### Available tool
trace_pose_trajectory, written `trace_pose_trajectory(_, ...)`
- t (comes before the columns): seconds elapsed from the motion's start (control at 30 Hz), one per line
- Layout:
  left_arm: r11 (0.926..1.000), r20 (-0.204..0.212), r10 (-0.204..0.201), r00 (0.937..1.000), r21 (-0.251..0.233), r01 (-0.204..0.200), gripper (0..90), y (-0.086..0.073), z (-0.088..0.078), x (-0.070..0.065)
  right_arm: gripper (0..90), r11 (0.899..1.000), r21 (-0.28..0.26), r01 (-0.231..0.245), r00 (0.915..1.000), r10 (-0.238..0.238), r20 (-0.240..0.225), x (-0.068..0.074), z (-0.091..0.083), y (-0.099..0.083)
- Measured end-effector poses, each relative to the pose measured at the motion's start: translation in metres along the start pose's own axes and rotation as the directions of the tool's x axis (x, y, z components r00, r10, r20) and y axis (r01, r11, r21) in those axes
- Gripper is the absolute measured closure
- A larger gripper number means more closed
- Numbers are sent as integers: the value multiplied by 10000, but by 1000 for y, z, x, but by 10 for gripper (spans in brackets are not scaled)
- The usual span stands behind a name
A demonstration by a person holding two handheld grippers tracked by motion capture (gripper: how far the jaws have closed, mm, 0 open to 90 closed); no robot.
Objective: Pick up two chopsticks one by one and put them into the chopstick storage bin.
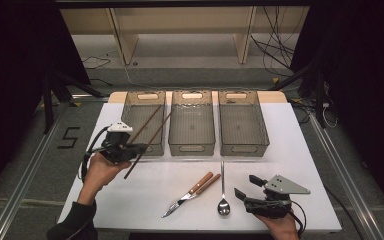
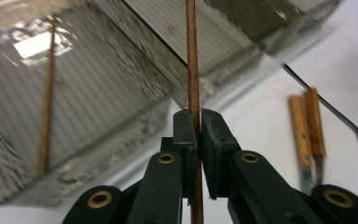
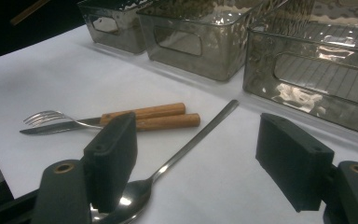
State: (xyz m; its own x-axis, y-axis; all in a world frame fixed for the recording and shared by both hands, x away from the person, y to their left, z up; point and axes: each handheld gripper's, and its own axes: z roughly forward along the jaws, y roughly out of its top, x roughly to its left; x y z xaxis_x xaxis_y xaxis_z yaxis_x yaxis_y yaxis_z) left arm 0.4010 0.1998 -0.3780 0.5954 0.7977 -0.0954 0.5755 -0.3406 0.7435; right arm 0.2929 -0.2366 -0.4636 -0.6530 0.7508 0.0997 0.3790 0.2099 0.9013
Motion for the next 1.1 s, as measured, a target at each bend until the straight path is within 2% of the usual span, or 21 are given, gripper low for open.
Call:
trace_pose_trajectory(0.1,10000,-359,82,9993,16,-81,848,8,5,9,298,10000,-7,-10,10000,10,-8,0,0,0)
trace_pose_trajectory(0.33,9987,-569,-464,9973,-258,450,847,23,13,35,298,10000,-67,24,10000,-24,-43,0,0,0)
trace_pose_trajectory(0.53,9965,-811,-818,9933,-209,803,848,34,21,54,297,9999,-126,-7,10000,6,-81,0,0,0)
trace_pose_trajectory(0.73,9960,-1130,-891,9896,-50,891,848,45,32,64,276,9996,-270,-34,9999,31,-107,0,-1,1)
trace_pose_trajectory(0.93,9971,-1560,-675,9854,230,719,847,57,42,71,260,9995,-310,-71,10000,69,-69,-1,-2,1)
trace_pose_trajectory(1.1,9962,-1779,-773,9810,268,833,848,60,47,79,258,9994,-323,-77,10000,75,-63,-2,-3,1)
